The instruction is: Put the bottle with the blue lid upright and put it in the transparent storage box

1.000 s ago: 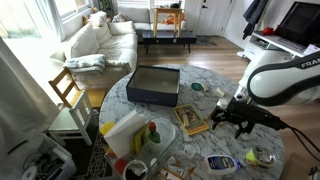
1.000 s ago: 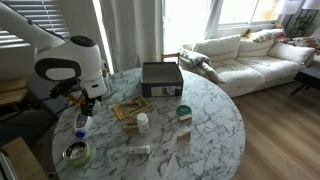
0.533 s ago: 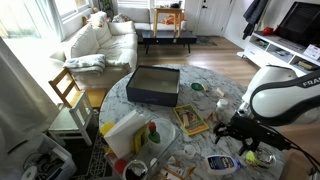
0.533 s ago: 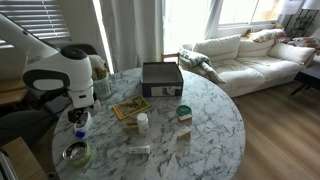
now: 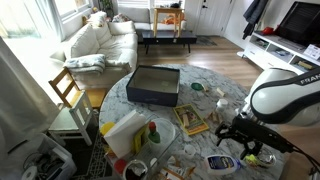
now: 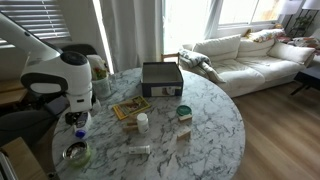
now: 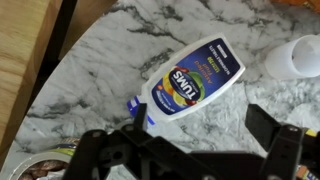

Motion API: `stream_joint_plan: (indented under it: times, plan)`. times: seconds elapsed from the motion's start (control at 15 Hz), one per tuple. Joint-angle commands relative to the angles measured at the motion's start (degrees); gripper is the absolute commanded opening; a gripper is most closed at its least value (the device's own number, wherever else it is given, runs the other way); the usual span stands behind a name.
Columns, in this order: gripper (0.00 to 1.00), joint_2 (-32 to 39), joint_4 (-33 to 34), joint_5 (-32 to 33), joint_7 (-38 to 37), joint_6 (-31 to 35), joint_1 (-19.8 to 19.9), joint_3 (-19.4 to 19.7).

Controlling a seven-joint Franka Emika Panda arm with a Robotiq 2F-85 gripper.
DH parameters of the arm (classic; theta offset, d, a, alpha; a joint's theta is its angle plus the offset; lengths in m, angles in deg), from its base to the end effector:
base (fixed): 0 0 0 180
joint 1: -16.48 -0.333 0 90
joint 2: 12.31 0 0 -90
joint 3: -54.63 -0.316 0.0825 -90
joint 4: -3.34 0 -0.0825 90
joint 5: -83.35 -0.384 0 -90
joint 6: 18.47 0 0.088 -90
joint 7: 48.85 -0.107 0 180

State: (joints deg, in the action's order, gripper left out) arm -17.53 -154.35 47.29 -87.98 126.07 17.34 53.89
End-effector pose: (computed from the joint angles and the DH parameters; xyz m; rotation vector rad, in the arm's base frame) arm 0.3748 -0.0066 0.2338 -2.3388 1.6483 0.3360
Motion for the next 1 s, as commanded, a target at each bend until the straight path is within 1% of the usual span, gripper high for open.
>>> stream_joint_plan:
  times: [0.0,0.2,0.33,0.53,0.93]
  plan:
    - [1.00,2.4,0.0,-3.7,1.4,-1.6,-0.3,0.5]
    - [1.00,4.2,0.0,-3.6,0.6,-2.2,-0.2,0.4]
    - [1.00,5.1,-0.1,-6.1,2.8,-1.7,-0.5,0.3]
    - [1.00,6.8,-0.1,-7.8,2.1,-0.2,-0.6,0.0]
    - [1.00,8.5,0.1,-12.8,4.1,2.6,-1.0,-0.5]
